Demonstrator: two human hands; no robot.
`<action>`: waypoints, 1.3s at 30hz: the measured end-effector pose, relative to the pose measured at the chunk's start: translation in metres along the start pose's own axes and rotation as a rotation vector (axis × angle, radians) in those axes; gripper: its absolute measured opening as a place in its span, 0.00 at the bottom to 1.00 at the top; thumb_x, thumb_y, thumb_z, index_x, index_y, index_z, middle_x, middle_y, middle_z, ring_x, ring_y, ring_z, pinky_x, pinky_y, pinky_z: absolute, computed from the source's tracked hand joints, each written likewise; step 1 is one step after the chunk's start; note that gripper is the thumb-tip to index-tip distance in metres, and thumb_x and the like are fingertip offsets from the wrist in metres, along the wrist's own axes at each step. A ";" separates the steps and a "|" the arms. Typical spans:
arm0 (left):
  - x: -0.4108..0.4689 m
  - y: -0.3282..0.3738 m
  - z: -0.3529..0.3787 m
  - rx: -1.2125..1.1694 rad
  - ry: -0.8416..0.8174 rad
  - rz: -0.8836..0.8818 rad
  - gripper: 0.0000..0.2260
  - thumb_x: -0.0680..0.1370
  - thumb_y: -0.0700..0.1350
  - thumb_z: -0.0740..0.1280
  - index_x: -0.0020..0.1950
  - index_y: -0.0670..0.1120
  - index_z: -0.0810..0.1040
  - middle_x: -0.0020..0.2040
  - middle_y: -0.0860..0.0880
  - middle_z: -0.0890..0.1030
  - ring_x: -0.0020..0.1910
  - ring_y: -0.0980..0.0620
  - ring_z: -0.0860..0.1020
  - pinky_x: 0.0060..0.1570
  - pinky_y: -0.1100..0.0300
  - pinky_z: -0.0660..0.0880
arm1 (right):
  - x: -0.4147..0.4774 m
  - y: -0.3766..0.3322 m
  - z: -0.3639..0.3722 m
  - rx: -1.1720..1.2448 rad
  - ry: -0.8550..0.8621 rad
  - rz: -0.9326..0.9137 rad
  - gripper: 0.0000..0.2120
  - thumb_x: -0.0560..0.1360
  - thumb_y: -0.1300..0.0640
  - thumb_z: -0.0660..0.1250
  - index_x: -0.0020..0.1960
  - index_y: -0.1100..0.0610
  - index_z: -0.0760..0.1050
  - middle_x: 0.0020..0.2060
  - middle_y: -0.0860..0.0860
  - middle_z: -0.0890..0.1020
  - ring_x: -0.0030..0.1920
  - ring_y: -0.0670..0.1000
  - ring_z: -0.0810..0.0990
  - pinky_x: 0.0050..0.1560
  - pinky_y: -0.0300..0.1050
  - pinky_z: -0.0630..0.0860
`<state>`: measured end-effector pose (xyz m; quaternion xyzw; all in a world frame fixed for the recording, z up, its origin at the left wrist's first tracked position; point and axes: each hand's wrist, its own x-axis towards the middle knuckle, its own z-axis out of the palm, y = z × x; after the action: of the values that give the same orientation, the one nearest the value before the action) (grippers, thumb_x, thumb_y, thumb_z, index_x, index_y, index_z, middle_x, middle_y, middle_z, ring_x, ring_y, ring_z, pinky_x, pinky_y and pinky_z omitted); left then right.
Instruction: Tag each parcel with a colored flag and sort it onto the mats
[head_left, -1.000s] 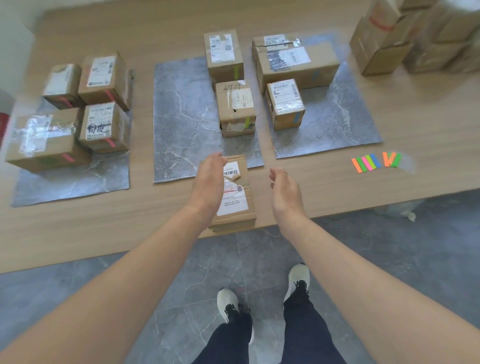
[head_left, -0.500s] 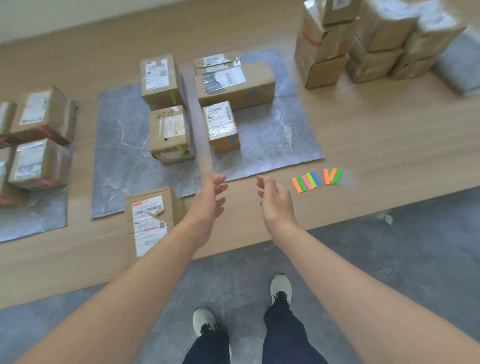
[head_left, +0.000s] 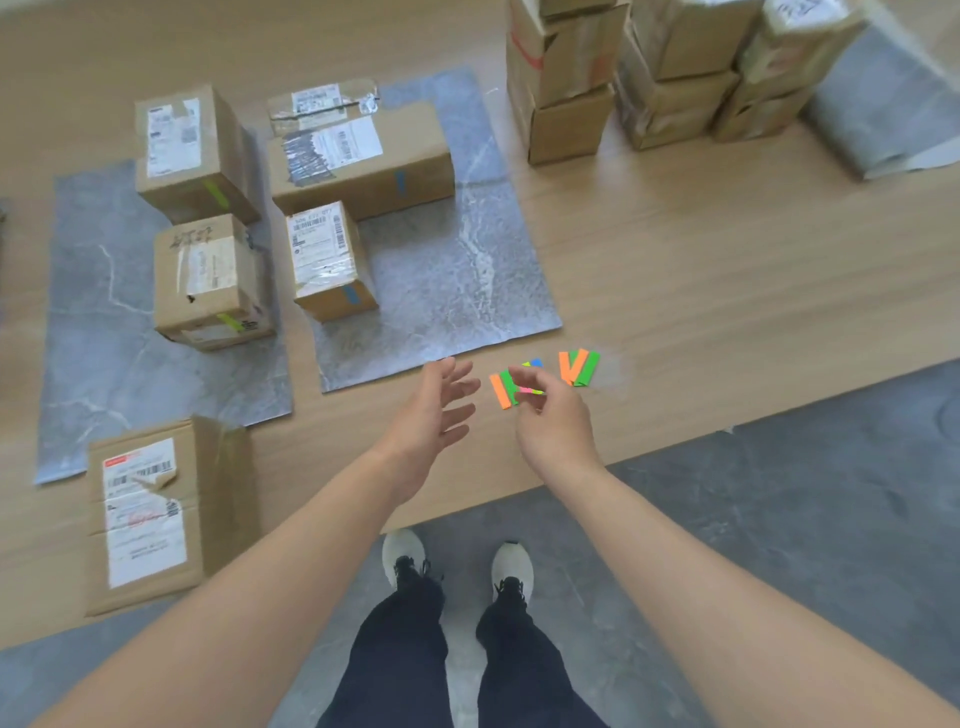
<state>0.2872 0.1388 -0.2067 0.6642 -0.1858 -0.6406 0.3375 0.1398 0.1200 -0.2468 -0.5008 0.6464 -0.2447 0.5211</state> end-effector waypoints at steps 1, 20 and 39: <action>0.006 -0.001 0.004 0.002 -0.010 -0.004 0.21 0.83 0.58 0.53 0.71 0.53 0.75 0.65 0.52 0.79 0.65 0.49 0.77 0.69 0.49 0.71 | 0.007 0.005 -0.004 -0.062 -0.002 -0.034 0.23 0.79 0.71 0.57 0.66 0.54 0.79 0.61 0.47 0.82 0.57 0.45 0.80 0.52 0.33 0.72; 0.052 0.003 0.029 0.018 -0.051 -0.053 0.17 0.83 0.54 0.57 0.67 0.50 0.77 0.60 0.48 0.83 0.55 0.52 0.84 0.61 0.53 0.78 | 0.098 0.034 -0.027 -0.525 -0.230 -0.346 0.11 0.67 0.63 0.81 0.47 0.58 0.85 0.43 0.51 0.74 0.40 0.52 0.76 0.43 0.52 0.77; 0.062 -0.008 0.004 1.220 -0.151 0.523 0.15 0.80 0.41 0.61 0.61 0.45 0.83 0.62 0.50 0.79 0.58 0.48 0.77 0.58 0.53 0.74 | 0.116 0.033 -0.031 -0.578 -0.336 -0.439 0.09 0.63 0.65 0.81 0.43 0.59 0.86 0.42 0.52 0.77 0.40 0.51 0.75 0.40 0.49 0.74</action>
<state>0.2886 0.1015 -0.2565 0.6225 -0.6929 -0.3625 0.0317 0.1036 0.0218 -0.3138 -0.7860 0.4721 -0.0731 0.3925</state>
